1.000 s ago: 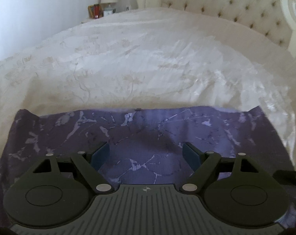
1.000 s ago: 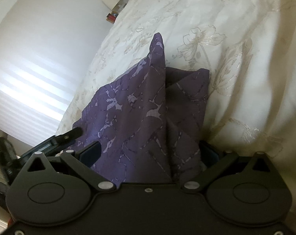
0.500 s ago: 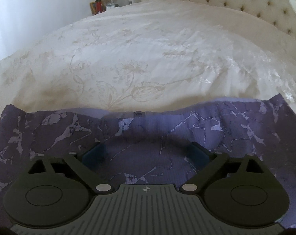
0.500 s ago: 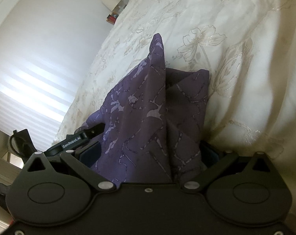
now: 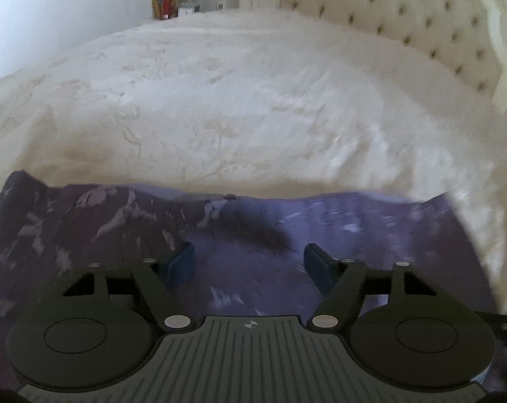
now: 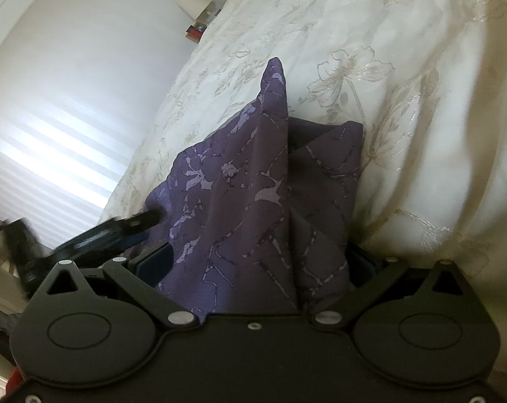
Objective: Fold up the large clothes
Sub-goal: 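Close the left tool on the bundle edge while the right tool grips the fabric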
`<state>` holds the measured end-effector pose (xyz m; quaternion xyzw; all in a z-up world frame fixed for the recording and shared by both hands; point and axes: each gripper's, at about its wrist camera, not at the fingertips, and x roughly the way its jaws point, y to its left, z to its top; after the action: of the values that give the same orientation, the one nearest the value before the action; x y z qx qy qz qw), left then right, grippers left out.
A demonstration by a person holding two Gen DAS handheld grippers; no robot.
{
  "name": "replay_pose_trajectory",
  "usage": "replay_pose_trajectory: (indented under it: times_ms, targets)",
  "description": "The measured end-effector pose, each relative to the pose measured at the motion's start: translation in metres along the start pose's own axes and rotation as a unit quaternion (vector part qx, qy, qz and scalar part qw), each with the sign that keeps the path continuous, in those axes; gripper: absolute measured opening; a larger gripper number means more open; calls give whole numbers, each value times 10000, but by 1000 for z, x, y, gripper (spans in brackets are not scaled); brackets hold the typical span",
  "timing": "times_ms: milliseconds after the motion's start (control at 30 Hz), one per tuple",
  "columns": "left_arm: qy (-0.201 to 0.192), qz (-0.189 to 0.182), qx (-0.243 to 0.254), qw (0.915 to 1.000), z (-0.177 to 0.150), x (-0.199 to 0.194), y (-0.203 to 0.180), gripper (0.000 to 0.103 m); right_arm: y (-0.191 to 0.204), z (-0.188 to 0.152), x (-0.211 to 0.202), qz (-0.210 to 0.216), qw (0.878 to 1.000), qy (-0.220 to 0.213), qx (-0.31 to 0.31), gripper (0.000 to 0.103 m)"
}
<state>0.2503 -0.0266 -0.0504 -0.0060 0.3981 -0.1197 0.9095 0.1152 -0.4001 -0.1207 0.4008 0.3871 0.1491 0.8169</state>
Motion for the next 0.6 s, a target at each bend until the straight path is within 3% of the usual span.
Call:
replay_pose_trajectory:
  times_ms: [100, 167, 233, 300, 400, 600]
  targets:
    - [-246, -83, 6, 9997, -15, -33, -3, 68, 0, 0, 0, 0, 10000, 2, -3, 103]
    - [-387, -146, 8, 9991, -28, -50, -3, 51, 0, 0, 0, -2, 10000, 1, -5, 103]
    - [-311, -148, -63, 9994, -42, -59, -2, 27, 0, 0, 1, -10, 10000, 0, -14, 103]
    - [-162, -249, -272, 9992, -54, -62, 2, 17, 1, -1, 1, -14, 10000, -3, -12, 103]
    - [-39, -415, -568, 9975, -73, -65, 7, 16, 1, -1, 1, -13, 10000, -4, -13, 103]
    - [-73, -106, -407, 9991, -101, -55, 0, 14, 2, -1, 2, -15, 10000, -10, -27, 103]
